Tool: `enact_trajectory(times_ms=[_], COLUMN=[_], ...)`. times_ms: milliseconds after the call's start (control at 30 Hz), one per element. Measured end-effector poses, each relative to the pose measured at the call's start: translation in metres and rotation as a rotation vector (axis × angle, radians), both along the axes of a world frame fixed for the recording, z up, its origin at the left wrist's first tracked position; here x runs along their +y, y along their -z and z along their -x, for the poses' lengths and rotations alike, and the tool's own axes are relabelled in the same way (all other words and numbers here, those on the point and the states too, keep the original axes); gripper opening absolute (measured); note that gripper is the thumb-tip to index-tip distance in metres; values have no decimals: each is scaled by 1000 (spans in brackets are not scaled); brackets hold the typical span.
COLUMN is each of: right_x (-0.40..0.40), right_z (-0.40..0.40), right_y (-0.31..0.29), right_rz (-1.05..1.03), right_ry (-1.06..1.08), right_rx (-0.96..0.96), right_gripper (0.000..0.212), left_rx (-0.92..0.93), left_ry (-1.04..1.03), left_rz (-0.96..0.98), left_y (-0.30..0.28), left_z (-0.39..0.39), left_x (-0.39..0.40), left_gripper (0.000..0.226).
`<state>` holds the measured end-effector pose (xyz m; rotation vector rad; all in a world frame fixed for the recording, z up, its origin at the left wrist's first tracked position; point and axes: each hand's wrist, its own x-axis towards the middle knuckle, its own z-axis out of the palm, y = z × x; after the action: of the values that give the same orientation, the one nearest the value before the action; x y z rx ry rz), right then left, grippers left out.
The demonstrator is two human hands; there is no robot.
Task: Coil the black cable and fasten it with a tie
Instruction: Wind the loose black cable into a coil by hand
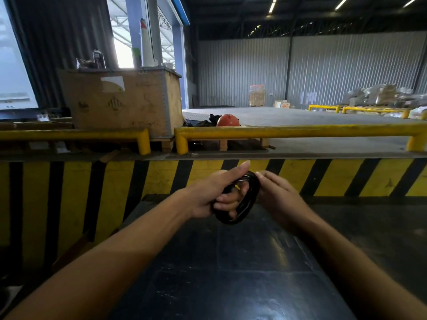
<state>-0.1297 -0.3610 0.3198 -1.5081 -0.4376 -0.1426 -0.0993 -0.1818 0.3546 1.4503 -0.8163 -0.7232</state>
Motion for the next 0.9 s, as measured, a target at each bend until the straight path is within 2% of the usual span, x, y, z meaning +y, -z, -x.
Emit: enact_trajectory(times_ms=[67, 167, 333, 500, 633, 733, 800, 900], right_x=[14, 29, 53, 69, 68, 62, 54, 48], right_z=[2, 6, 15, 23, 30, 38, 46, 58], right_y=[9, 16, 34, 60, 76, 88, 97, 123], right_rz=[-230, -329, -222, 79, 157, 254, 450, 694], right_ry=[-14, 77, 308, 383, 397, 466, 514, 502], right_rx=[109, 153, 88, -109, -64, -45, -44, 14], right_gripper=[36, 35, 26, 21, 30, 25, 22, 21], left_rx=[65, 114, 50, 5, 28, 28, -118, -430], left_ry=[-50, -244, -642, -837, -838, -763, -719, -602], left_rz=[29, 40, 71, 86, 122, 14, -157, -456], left_y=[2, 7, 24, 38, 54, 69, 81, 111], left_z=[-3, -9, -12, -1, 8, 10, 6, 5], left_x=[-2, 0, -2, -12, -14, -6, -2, -5], left_gripper=[49, 51, 53, 48, 48, 51, 57, 68])
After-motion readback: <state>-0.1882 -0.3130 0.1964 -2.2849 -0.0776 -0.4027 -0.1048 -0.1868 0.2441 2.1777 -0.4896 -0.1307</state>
